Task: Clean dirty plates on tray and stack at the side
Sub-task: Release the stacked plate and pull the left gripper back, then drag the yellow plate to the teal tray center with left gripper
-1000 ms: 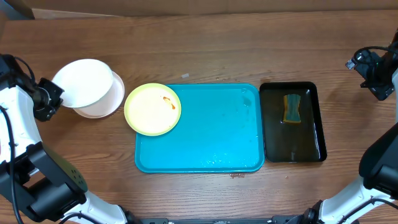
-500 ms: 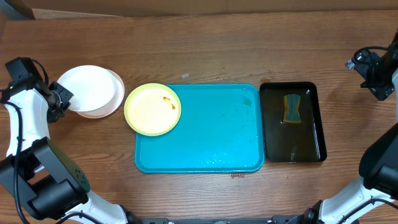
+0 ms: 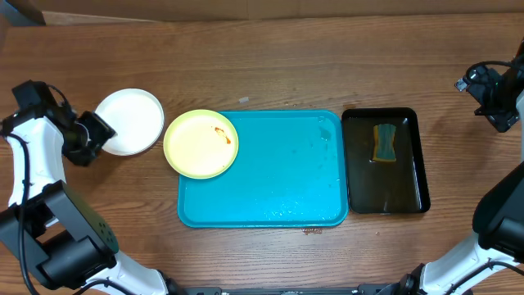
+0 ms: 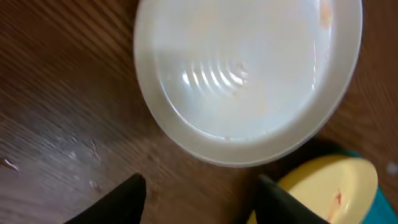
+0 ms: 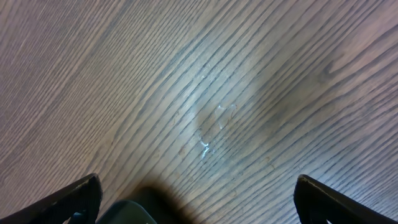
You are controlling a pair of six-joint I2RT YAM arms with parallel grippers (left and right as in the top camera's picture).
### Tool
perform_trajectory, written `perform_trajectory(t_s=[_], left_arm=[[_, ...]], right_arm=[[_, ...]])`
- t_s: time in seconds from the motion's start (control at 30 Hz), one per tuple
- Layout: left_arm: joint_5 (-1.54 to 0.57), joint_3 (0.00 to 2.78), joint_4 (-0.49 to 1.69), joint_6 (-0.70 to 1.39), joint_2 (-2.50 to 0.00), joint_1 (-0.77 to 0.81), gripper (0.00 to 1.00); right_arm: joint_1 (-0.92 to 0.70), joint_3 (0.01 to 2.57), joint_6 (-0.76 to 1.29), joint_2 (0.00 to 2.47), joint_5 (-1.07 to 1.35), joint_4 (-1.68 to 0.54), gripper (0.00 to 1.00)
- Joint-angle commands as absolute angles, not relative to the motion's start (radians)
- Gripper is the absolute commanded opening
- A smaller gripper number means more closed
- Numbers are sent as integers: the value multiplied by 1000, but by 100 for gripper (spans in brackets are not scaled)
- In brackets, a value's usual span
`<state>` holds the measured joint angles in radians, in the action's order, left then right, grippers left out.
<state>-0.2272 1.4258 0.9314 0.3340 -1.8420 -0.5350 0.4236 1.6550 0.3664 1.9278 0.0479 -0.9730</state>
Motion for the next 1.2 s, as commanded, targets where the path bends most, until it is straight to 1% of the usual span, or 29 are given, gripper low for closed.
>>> perform_trajectory(t_s=[0.0,0.1,0.33,0.5,0.7,0.9,0.97,1.0,1.03,1.07,1.17], left_arm=[[-340,1422,995,272,-1811,-495,52],[-326,1421,1034,237,-1811,-440,45],[-211,1420,1051,240,-1811,-305,44],[-144,1404,1042,255,-1811,-226,45],[-75,1342,1001,277,-1811,-188,45],[-78,1263,920,304,-1811,-188,38],[-82,1240,901,304,-1811,-188,34],[-88,1230,891,303,-1811,-188,26],[-99,1219,881,304,-1811,-188,12],[-115,1213,876,304,-1811,-188,6],[-159,1207,870,303,-1811,-183,5]], right_arm=[[422,1663,375,1909,46,-970,100],[422,1663,374,1909,46,-970,100],[422,1663,375,1909,46,-970,100],[422,1663,375,1909,46,-970,100],[422,1663,375,1909,46,-970,100],[422,1663,375,1909,46,-970,100],[422,1663,375,1909,46,-970,100],[422,1663,375,1910,46,-970,100],[422,1663,375,1909,46,-970,100],[422,1663,375,1909,46,-970,100],[422,1663,375,1909,46,-970,100]])
